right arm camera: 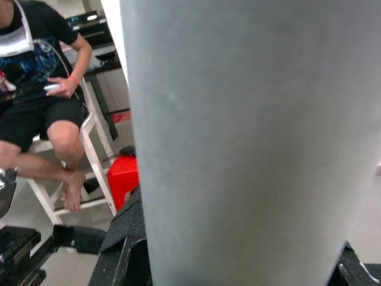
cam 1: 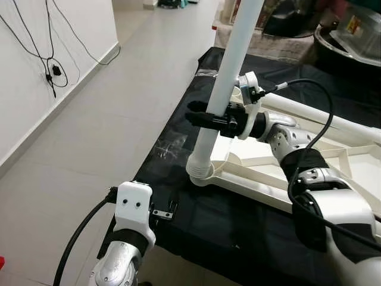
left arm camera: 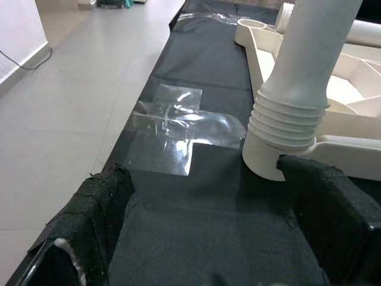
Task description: Building children table
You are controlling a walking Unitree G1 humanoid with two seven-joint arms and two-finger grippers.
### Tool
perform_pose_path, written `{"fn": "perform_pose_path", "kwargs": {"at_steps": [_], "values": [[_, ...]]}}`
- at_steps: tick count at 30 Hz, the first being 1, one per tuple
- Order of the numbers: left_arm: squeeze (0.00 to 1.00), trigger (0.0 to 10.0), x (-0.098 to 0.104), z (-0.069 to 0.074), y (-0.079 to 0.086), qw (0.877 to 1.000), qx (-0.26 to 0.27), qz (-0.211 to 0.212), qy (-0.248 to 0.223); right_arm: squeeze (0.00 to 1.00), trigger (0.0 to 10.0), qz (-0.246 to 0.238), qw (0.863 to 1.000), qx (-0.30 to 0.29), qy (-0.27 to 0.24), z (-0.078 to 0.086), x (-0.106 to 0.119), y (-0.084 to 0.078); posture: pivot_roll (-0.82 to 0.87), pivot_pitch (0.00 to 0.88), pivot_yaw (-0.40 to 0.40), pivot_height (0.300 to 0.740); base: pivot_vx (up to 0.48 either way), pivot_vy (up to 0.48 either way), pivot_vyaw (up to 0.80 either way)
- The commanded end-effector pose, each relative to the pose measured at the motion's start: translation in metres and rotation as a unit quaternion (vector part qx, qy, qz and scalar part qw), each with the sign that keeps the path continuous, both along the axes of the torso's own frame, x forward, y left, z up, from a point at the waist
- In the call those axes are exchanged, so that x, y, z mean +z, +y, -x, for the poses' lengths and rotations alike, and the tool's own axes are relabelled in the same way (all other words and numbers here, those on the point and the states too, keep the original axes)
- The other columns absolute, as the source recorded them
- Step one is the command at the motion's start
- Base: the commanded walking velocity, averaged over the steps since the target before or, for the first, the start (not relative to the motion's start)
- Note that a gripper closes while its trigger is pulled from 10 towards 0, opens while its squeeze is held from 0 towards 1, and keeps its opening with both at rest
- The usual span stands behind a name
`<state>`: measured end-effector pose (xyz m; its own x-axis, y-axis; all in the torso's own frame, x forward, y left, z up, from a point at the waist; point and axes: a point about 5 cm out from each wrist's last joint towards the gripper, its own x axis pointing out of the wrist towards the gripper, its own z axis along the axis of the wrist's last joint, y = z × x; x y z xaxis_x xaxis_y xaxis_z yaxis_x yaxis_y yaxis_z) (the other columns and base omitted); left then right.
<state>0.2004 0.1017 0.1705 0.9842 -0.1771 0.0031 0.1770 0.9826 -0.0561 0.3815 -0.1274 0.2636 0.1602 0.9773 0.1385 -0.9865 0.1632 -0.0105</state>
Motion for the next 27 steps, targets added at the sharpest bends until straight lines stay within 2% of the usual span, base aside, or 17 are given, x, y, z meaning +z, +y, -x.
{"fn": "perform_pose_path", "kwargs": {"at_steps": [1,10,17,19,23,27], "values": [[0.0,10.0,0.001,0.004,-0.002,1.0,-0.008,0.004,0.005,0.0,10.0,0.019,1.0,0.001,0.004,0.002,-0.013,-0.004,0.13,0.221,-0.112,0.74,0.0,0.0,0.0],[0.0,10.0,0.001,0.003,-0.003,1.0,-0.01,0.001,0.007,0.0,10.0,0.037,0.999,0.004,-0.017,0.004,-0.018,-0.007,0.14,0.223,-0.109,0.74,0.0,0.0,0.0],[0.0,10.0,0.002,0.002,-0.003,1.0,-0.009,0.0,0.006,0.0,10.0,0.041,0.999,0.018,-0.026,0.005,-0.021,-0.002,0.14,0.224,-0.109,0.74,0.0,0.0,0.0],[0.0,10.0,0.002,0.001,-0.003,1.0,-0.008,-0.001,0.004,0.0,10.0,0.053,0.997,0.043,-0.031,0.008,-0.024,0.004,0.14,0.222,-0.11,0.74,0.0,0.0,0.0],[0.0,10.0,0.003,0.001,-0.002,1.0,-0.008,-0.001,0.004,0.0,10.0,0.058,0.996,0.052,-0.032,0.009,-0.026,0.006,0.14,0.222,-0.11,0.74,0.0,0.0,0.0],[0.0,10.0,0.003,0.002,-0.003,1.0,-0.007,0.0,0.004,0.0,10.0,0.096,0.991,0.084,-0.036,0.014,-0.037,0.02,0.14,0.224,-0.113,0.74,0.0,0.0,0.0]]}}
